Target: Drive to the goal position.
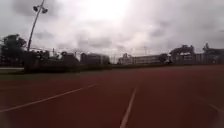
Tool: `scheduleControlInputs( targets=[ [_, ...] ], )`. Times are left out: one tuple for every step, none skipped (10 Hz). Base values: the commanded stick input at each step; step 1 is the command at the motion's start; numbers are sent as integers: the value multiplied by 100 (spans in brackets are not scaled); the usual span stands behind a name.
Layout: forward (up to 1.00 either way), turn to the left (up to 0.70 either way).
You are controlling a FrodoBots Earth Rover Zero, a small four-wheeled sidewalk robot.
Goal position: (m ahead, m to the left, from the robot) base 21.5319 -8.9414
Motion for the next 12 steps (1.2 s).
scheduleControlInputs(
  targets=[
    [50,0],
    [50,0],
    [50,0],
    [50,0],
    [50,0],
    [50,0],
    [50,0],
    [50,0],
    [50,0],
    [50,0],
    [50,0],
    [50,0]
  ],
)
